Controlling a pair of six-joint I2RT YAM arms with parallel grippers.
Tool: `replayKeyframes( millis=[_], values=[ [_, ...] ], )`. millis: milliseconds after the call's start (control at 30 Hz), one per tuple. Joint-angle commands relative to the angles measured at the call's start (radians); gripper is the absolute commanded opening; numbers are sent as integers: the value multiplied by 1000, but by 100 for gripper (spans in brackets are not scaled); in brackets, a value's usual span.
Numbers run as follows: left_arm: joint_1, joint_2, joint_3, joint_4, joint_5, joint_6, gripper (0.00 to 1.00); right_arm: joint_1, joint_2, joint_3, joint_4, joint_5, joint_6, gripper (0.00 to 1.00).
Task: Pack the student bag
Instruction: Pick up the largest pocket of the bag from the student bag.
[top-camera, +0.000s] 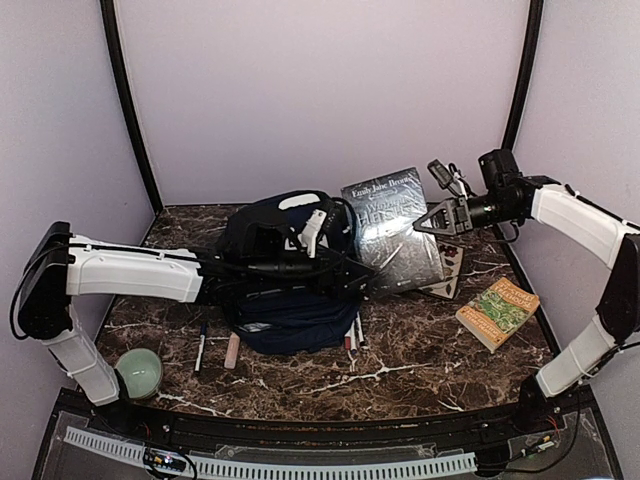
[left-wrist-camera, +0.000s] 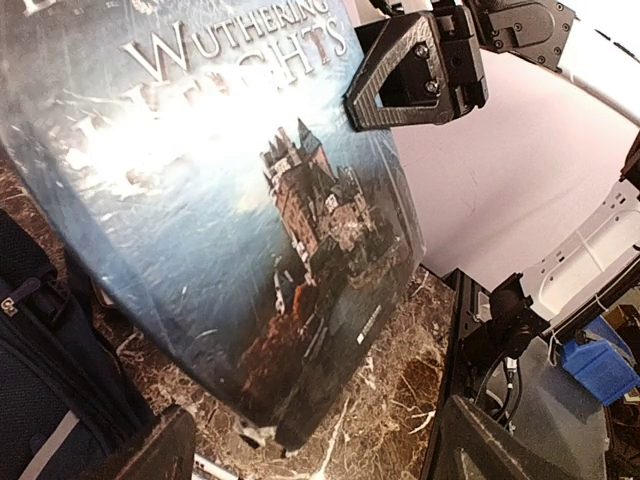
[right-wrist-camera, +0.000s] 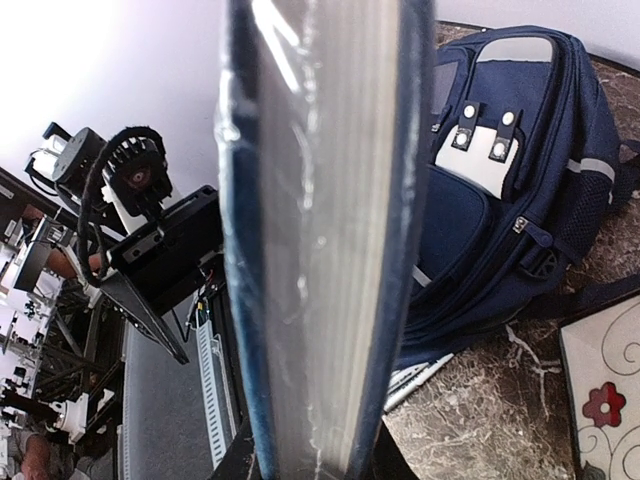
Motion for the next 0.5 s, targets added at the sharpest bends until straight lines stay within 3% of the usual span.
replayKeyframes(
  millis=[0,133,300,467],
  values=[
    [-3,25,48,65,46,-30,86,18,-70,5,175,-101,101,0],
    [-3,-25,95,-156,11,104,81,16,-104,-20,190,-17,123,0],
    [-3,-86,120,-539,-170,344,79,11,-143,-20,154,47,79,0],
    [-4,-52,150,-812,-293,522,66,9,-168,-52,191,80,95,0]
  ],
)
